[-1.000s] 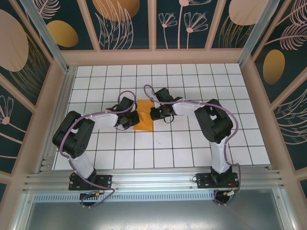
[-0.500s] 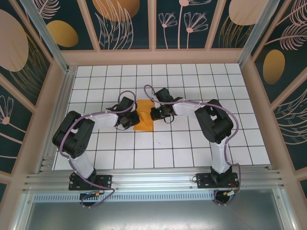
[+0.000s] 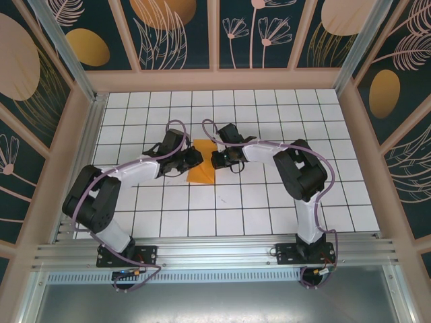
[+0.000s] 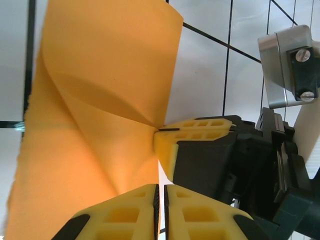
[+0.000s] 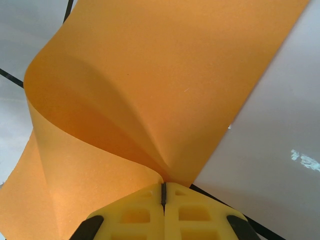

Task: Fold a paper plane with a square sheet of paper (pick it up from the middle)
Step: Fold the triangle a second time at the center of the table.

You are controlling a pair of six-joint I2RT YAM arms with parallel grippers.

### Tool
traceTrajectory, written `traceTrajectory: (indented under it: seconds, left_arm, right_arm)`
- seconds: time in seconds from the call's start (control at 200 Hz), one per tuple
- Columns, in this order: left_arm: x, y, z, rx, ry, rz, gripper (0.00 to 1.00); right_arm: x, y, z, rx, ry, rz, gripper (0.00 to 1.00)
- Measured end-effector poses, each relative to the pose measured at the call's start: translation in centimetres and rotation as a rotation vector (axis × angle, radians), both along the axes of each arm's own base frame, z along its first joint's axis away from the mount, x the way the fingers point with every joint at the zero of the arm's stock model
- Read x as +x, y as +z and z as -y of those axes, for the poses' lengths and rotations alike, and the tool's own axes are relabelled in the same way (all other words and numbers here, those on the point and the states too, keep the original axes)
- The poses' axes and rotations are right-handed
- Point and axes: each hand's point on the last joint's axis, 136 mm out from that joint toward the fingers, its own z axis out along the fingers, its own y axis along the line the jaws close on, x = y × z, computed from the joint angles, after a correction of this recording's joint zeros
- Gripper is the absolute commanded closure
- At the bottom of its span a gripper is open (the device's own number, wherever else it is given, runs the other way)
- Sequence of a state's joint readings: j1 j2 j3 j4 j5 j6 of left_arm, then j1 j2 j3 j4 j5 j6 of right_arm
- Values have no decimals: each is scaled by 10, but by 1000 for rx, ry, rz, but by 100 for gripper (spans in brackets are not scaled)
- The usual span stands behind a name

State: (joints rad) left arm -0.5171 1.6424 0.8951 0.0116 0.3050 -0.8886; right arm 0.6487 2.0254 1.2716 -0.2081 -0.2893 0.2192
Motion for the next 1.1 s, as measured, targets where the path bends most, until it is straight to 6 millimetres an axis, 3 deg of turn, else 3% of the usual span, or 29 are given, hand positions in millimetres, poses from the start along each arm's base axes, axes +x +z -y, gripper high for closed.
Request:
traceTrajectory:
  seconds: [0.325,1.101]
  left_arm:
    - [-7,-48,3,18,-6,-127,89]
    - [-8,-63,-3,47,38,-165,91]
  right_arm:
    - [0,0,-1,2,2,-2,100]
    - [1,0,-1,2,2,-1,100]
